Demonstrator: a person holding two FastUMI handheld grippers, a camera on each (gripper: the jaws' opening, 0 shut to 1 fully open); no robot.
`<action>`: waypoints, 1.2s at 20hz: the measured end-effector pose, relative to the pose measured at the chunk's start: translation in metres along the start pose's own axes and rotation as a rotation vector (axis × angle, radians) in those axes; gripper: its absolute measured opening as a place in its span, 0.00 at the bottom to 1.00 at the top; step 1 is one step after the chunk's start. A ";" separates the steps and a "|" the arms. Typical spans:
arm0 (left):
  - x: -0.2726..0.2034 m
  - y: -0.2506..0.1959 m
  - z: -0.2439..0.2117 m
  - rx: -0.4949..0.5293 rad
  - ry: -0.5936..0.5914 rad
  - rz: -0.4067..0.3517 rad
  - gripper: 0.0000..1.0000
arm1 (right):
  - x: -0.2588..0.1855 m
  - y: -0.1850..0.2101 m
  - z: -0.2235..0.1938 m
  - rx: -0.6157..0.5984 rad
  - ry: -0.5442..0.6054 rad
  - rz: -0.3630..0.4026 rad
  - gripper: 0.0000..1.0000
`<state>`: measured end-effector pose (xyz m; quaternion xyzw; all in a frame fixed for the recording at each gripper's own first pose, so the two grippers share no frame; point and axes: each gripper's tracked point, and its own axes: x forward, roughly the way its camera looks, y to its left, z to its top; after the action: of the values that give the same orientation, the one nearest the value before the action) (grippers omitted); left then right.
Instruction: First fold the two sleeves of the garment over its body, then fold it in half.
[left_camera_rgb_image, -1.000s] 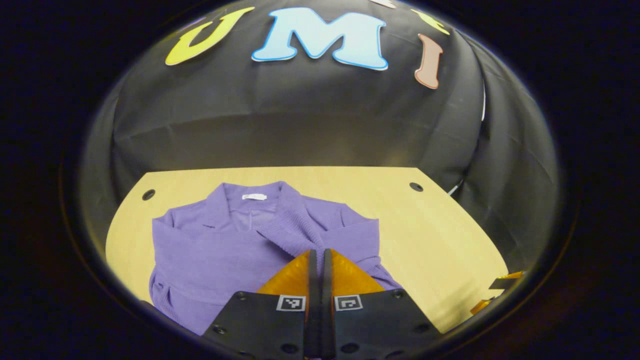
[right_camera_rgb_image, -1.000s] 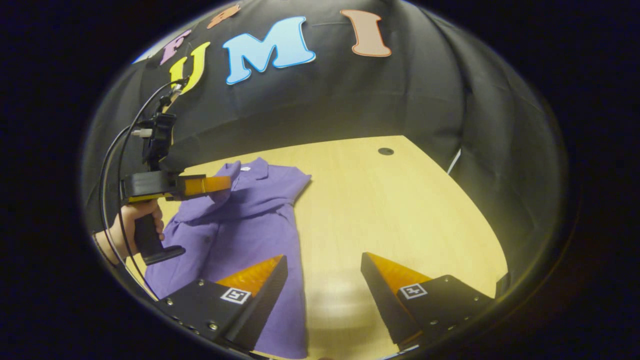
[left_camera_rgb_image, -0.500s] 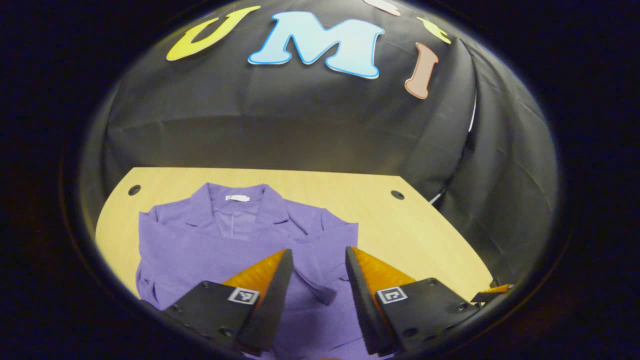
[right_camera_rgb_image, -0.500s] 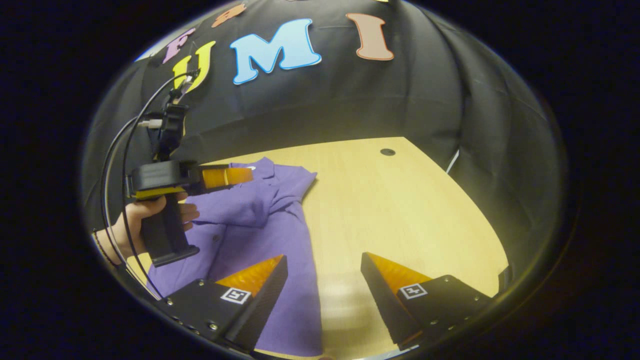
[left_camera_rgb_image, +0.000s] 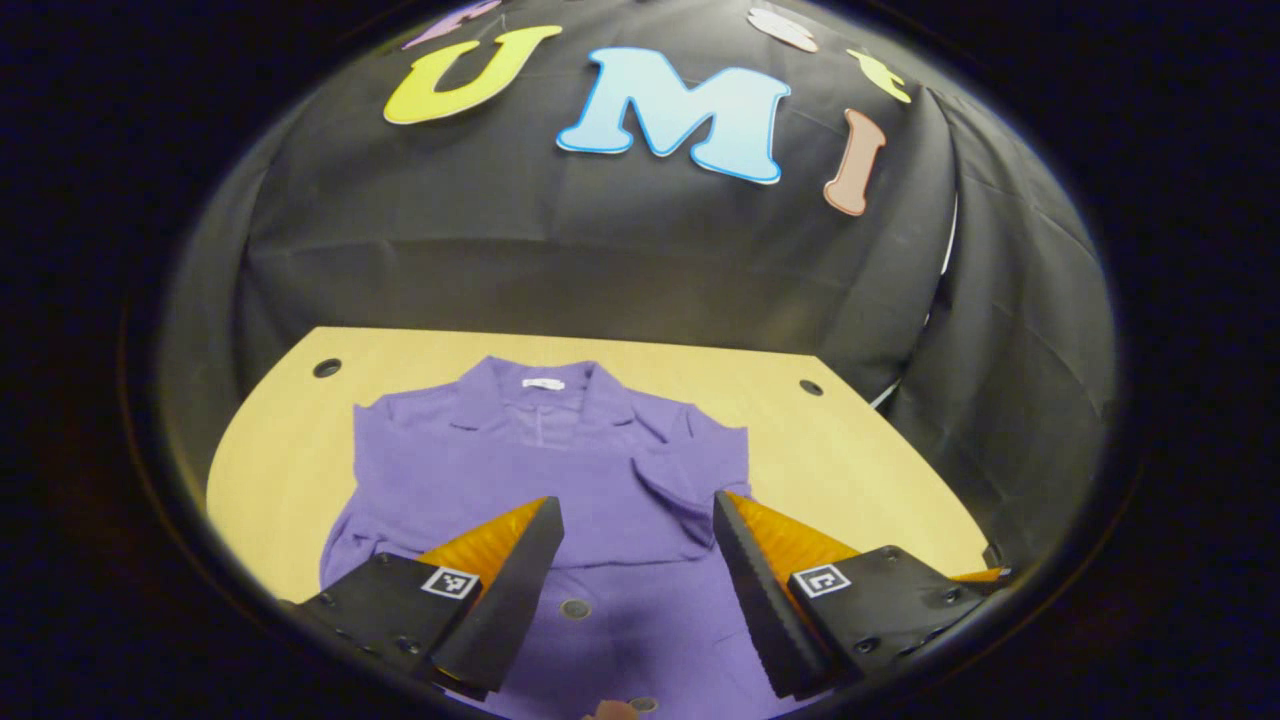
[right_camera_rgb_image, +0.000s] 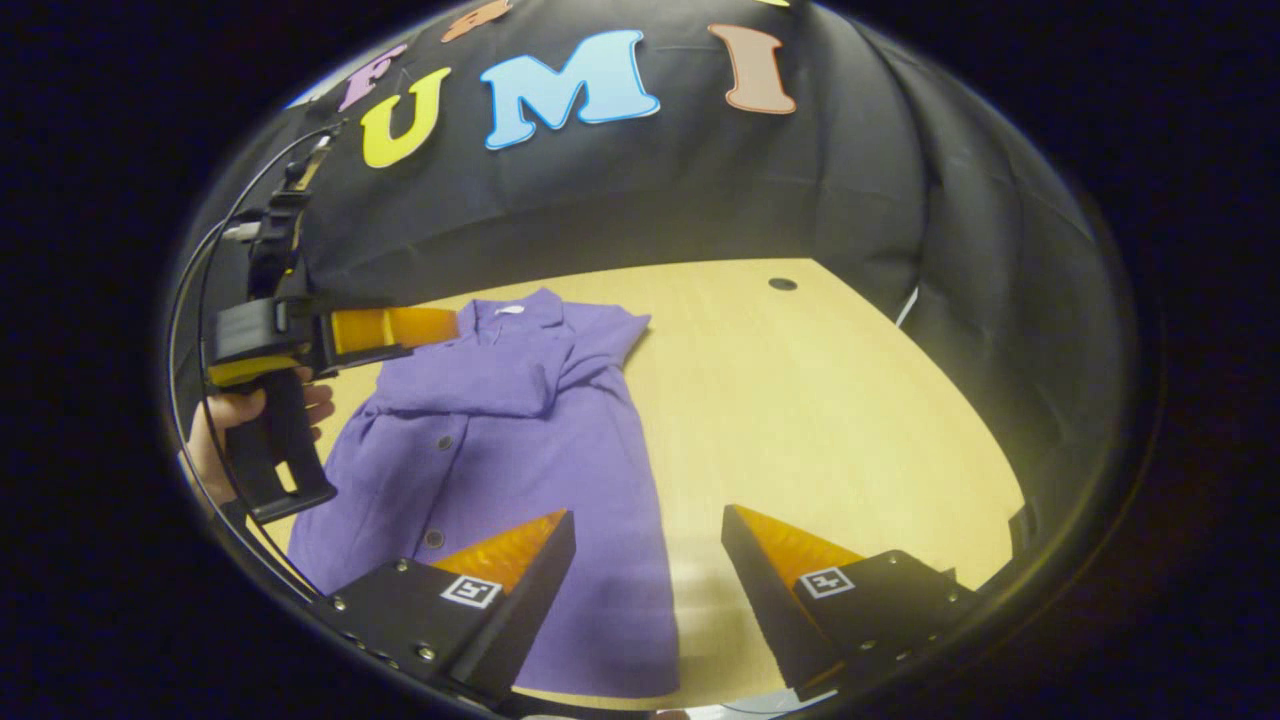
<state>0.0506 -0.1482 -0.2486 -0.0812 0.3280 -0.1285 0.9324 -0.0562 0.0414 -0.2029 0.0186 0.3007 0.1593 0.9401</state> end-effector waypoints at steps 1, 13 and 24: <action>-0.013 0.013 -0.008 0.008 0.002 0.010 1.00 | -0.001 0.001 -0.008 -0.007 0.012 -0.008 0.92; -0.146 0.139 -0.118 0.036 0.097 0.100 0.99 | -0.013 0.016 -0.086 -0.005 0.107 -0.111 0.92; -0.228 0.184 -0.211 0.013 0.193 0.131 0.95 | -0.014 0.015 -0.110 0.034 0.134 -0.142 0.92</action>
<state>-0.2201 0.0803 -0.3196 -0.0406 0.4200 -0.0767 0.9034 -0.1346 0.0440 -0.2833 0.0025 0.3662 0.0880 0.9264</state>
